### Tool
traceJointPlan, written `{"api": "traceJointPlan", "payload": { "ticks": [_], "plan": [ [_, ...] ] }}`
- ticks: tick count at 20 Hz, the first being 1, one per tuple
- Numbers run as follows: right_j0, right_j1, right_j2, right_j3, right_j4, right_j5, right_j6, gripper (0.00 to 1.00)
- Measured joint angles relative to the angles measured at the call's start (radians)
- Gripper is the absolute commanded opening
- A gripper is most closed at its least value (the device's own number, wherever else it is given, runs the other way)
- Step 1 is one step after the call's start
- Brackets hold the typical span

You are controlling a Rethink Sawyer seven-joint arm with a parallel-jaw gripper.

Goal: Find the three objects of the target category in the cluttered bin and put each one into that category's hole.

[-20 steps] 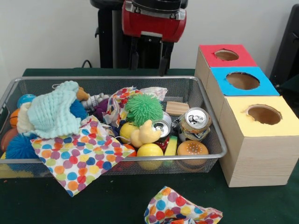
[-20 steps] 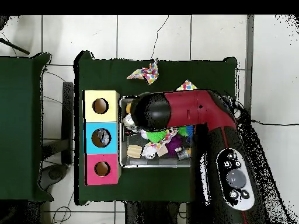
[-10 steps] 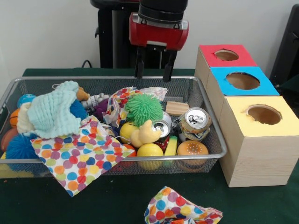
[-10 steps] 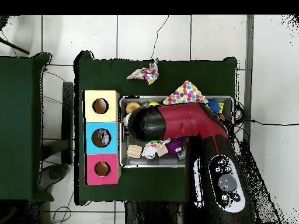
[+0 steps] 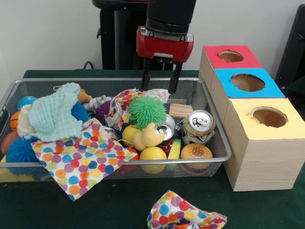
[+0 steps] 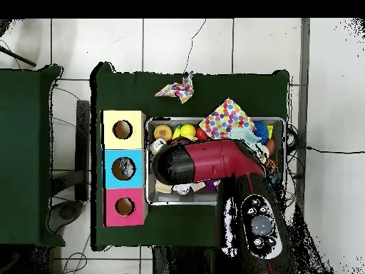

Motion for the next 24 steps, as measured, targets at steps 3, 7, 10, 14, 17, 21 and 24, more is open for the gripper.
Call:
{"api": "traceJointPlan", "payload": {
  "ticks": [3, 7, 10, 14, 17, 21, 24],
  "plan": [
    [0.024, 0.012, -0.031, 0.005, -0.019, -0.025, 0.0, 1.0],
    [0.071, 0.04, -0.079, 0.004, -0.03, -0.045, 0.0, 1.0],
    [0.101, 0.061, -0.104, 0.004, -0.03, -0.06, 0.001, 1.0],
    [0.167, 0.105, -0.161, 0.001, -0.03, -0.097, 0.01, 1.0],
    [0.242, 0.152, -0.218, -0.017, -0.03, -0.108, 0.013, 1.0],
    [0.322, 0.208, -0.265, -0.052, -0.027, -0.103, 0.013, 1.0],
    [0.374, 0.256, -0.29, -0.094, -0.008, -0.09, 0.013, 1.0]
  ]
}}
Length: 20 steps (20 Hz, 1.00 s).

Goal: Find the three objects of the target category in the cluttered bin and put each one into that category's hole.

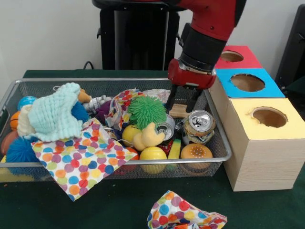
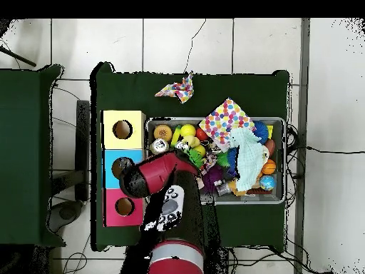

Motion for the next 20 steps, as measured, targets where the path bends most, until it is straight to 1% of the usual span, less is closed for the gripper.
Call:
{"api": "traceJointPlan", "payload": {
  "ticks": [7, 14, 20],
  "plan": [
    [0.048, 0.054, -0.04, -0.057, 0.053, 0.006, 0.0, 1.0],
    [0.061, 0.086, -0.085, -0.089, 0.106, 0.006, 0.0, 1.0],
    [0.076, 0.115, -0.127, -0.114, 0.135, 0.0, 0.0, 1.0]
  ]
}}
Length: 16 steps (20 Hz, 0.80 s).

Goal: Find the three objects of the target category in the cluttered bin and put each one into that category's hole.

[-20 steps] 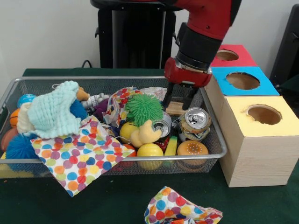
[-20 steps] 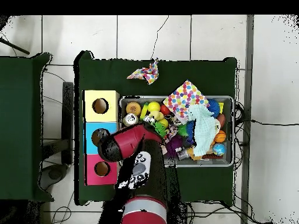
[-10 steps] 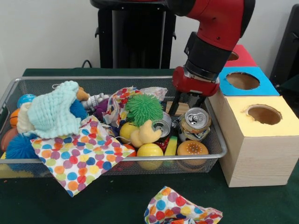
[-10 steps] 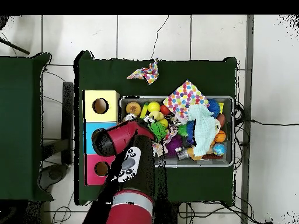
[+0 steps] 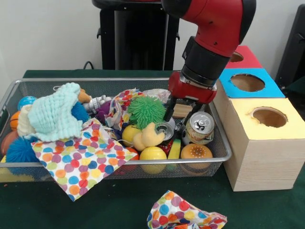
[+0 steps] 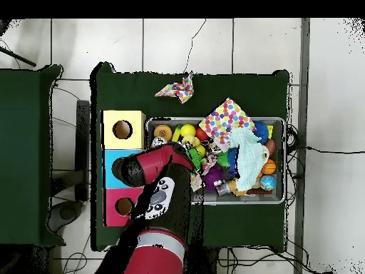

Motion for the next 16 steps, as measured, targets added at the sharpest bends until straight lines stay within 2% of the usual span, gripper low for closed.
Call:
{"api": "traceJointPlan", "payload": {
  "ticks": [12, 16],
  "plan": [
    [0.04, 0.04, -0.069, -0.013, 0.051, -0.031, 0.0, 1.0],
    [0.073, 0.065, -0.118, -0.014, 0.097, -0.044, 0.017, 1.0]
  ]
}}
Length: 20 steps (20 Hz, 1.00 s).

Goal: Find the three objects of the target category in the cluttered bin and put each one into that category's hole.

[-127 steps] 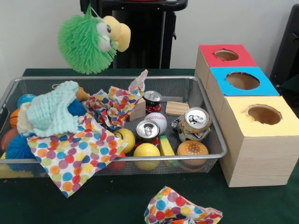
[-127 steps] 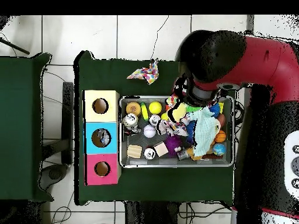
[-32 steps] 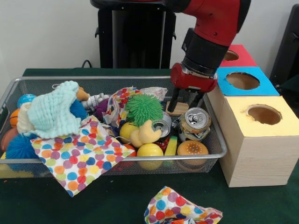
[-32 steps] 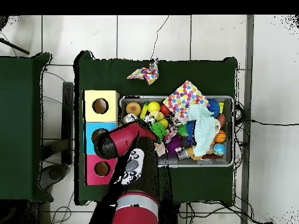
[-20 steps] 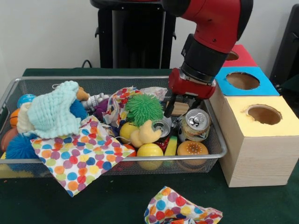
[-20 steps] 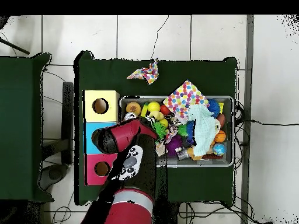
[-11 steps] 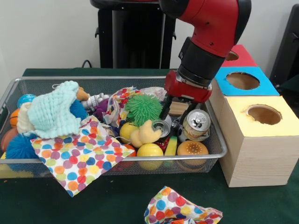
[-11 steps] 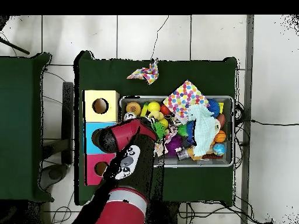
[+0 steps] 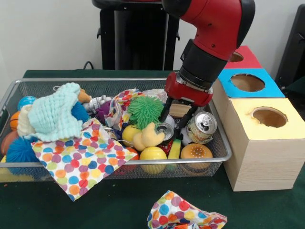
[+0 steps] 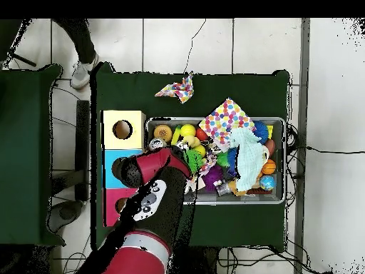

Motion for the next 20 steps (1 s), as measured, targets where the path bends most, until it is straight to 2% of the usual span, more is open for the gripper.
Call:
{"api": "traceJointPlan", "payload": {
  "ticks": [4, 13, 20],
  "plan": [
    [0.046, 0.024, -0.046, 0.0, 0.04, -0.016, 0.039, 1.0],
    [0.17, 0.086, -0.169, -0.001, 0.146, -0.023, 0.187, 1.0],
    [0.207, 0.121, -0.219, 0.0, 0.186, -0.041, 0.243, 1.0]
  ]
}}
